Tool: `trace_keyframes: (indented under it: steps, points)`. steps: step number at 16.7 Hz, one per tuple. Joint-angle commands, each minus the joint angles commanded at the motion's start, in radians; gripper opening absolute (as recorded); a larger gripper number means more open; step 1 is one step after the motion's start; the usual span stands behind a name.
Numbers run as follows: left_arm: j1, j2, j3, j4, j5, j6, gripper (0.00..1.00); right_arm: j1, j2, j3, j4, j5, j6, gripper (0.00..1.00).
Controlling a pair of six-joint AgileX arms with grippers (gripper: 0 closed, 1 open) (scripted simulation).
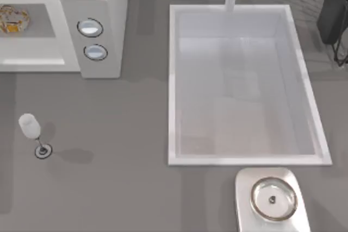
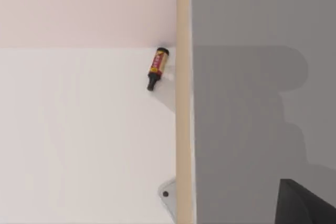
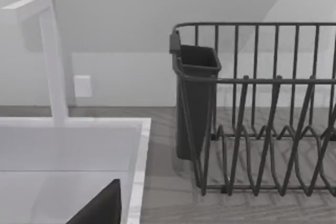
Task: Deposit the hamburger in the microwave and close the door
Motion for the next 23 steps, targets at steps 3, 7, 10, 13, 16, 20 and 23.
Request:
trace_keyframes:
  steps: [3,7,10,13,16,20,23]
  points:
    - [-0.065,-0.114,-0.166,0.068,-0.03,-0.068,0.0,0.0,0.0,0.0,0.0,0.0,0.0,1.0]
    - [-0.116,-0.204,-0.266,0.125,-0.055,-0.124,0.0,0.0,0.0,0.0,0.0,0.0,0.0,1.0]
    - [-0.111,-0.2,-0.265,0.122,-0.052,-0.124,0.0,0.0,0.0,0.0,0.0,0.0,0.0,1.0]
    - [-0.151,-0.241,-0.301,0.137,-0.077,-0.16,0.0,0.0,0.0,0.0,0.0,0.0,0.0,1.0]
    - [-0.254,-0.348,-0.394,0.172,-0.137,-0.252,0.0,0.0,0.0,0.0,0.0,0.0,0.0,1.0]
    - [-0.392,-0.49,-0.522,0.219,-0.216,-0.386,0.0,0.0,0.0,0.0,0.0,0.0,0.0,1.0]
    - [-0.416,-0.514,-0.546,0.229,-0.231,-0.411,0.0,0.0,0.0,0.0,0.0,0.0,0.0,1.0]
